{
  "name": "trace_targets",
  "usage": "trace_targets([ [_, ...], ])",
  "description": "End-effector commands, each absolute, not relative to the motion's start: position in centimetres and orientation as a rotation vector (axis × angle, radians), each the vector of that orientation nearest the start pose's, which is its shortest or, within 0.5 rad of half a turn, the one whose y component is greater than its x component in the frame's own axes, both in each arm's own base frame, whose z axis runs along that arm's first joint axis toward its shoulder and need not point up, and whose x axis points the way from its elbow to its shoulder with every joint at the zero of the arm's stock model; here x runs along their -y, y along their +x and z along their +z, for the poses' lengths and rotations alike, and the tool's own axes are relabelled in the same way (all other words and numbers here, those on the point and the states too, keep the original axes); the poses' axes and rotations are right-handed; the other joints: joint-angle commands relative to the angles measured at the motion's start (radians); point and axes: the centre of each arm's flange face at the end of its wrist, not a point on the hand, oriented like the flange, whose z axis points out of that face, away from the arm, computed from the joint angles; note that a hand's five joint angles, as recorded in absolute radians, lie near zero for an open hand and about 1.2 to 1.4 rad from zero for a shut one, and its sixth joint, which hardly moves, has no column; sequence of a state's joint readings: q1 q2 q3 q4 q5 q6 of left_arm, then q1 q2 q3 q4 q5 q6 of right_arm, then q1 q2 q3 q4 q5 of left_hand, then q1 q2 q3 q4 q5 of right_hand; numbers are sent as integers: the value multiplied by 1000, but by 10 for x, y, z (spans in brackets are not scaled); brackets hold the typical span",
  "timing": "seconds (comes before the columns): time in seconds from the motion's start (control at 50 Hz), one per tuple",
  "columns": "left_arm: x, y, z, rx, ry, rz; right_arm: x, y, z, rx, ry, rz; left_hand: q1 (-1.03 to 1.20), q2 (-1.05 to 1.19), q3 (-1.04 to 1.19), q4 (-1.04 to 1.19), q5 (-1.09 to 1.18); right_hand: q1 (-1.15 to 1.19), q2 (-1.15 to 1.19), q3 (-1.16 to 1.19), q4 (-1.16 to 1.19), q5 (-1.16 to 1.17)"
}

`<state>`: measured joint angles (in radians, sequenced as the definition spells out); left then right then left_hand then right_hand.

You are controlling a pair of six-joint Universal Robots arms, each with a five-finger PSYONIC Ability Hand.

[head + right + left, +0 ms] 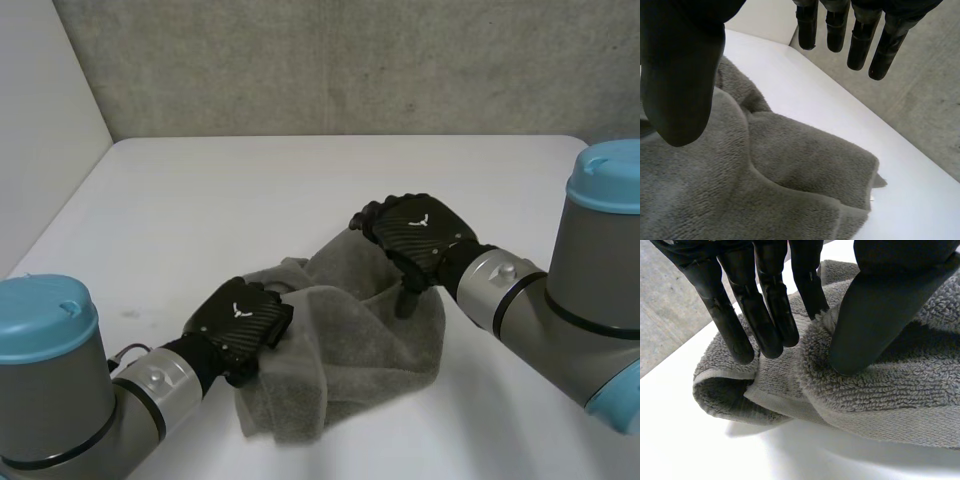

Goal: Fold the towel.

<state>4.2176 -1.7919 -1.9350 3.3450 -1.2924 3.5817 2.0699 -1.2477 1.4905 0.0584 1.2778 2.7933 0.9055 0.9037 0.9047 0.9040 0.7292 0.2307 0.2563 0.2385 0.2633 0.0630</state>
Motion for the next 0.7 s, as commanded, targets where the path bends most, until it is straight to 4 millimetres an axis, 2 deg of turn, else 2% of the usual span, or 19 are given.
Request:
trace_targets([
  [0.02, 169, -275, 156, -2382, 1542, -1895, 246, 287, 226, -2029, -1111, -1680, 86, 88, 87, 87, 88, -56, -82, -64, -89, -63],
  [0.06, 167, -277, 156, -2378, 1555, -1896, 248, 287, 226, -2034, -1109, -1678, 115, 117, 116, 117, 117, -56, -82, -64, -89, -63],
  [0.1, 165, -277, 155, -2374, 1564, -1893, 251, 288, 224, -2042, -1111, -1670, 328, 330, 329, 330, 330, -56, -82, -64, -89, -63],
  [0.12, 165, -277, 155, -2374, 1564, -1893, 251, 288, 224, -2042, -1111, -1670, 330, 331, 330, 331, 331, -56, -82, -64, -89, -63],
  [0.14, 166, -277, 155, -2374, 1564, -1893, 253, 288, 224, -2045, -1111, -1665, 489, 491, 490, 491, 491, -56, -82, -64, -89, -63],
  [0.22, 169, -278, 159, -2361, 1551, -1911, 256, 287, 222, -2064, -1110, -1648, 491, 493, 492, 492, 493, -56, -82, -64, -89, -63],
  [0.32, 174, -278, 173, -2322, 1522, -1973, 256, 287, 223, -2088, -1114, -1608, 491, 493, 492, 492, 493, -56, -82, -64, -89, -63],
  [0.36, 178, -279, 201, -2228, 1478, -2101, 256, 286, 227, -2092, -1116, -1602, 491, 493, 492, 492, 493, -56, -82, -64, -89, -63],
  [0.38, 178, -279, 201, -2227, 1478, -2102, 256, 286, 227, -2092, -1116, -1602, 491, 493, 492, 492, 493, -56, -82, -64, -89, -63],
  [0.42, 179, -279, 231, -2133, 1431, -2219, 256, 286, 230, -2100, -1115, -1596, 491, 493, 492, 492, 493, -56, -82, -64, -89, -63],
  [0.44, 179, -279, 231, -2133, 1431, -2219, 256, 286, 230, -2100, -1115, -1596, 491, 493, 492, 492, 493, -56, -82, -64, -89, -63],
  [0.46, 179, -279, 243, -2101, 1411, -2263, 257, 285, 233, -2107, -1111, -1592, 491, 493, 492, 492, 493, -56, -82, -64, -89, -63],
  [0.48, 179, -279, 256, -2075, 1390, -2305, 261, 280, 235, -2124, -1098, -1593, 491, 493, 492, 492, 493, -56, -82, -64, -89, -63],
  [0.5, 179, -279, 256, -2075, 1389, -2305, 261, 280, 235, -2124, -1097, -1593, 491, 493, 492, 492, 493, -56, -82, -64, -89, -63],
  [0.54, 175, -276, 277, -2045, 1352, -2371, 275, 266, 239, -2163, -1063, -1606, 491, 493, 492, 492, 493, -56, -82, -64, -89, -63],
  [0.66, 171, -271, 286, -2057, 1334, -2380, 287, 257, 236, -2196, -1101, -1602, 491, 493, 492, 492, 493, -56, -82, -64, -89, -63],
  [0.7, 167, -270, 289, -2048, 1331, -2389, 295, 261, 219, -2193, -1159, -1554, 491, 493, 492, 492, 493, -56, -82, -64, -89, -63],
])
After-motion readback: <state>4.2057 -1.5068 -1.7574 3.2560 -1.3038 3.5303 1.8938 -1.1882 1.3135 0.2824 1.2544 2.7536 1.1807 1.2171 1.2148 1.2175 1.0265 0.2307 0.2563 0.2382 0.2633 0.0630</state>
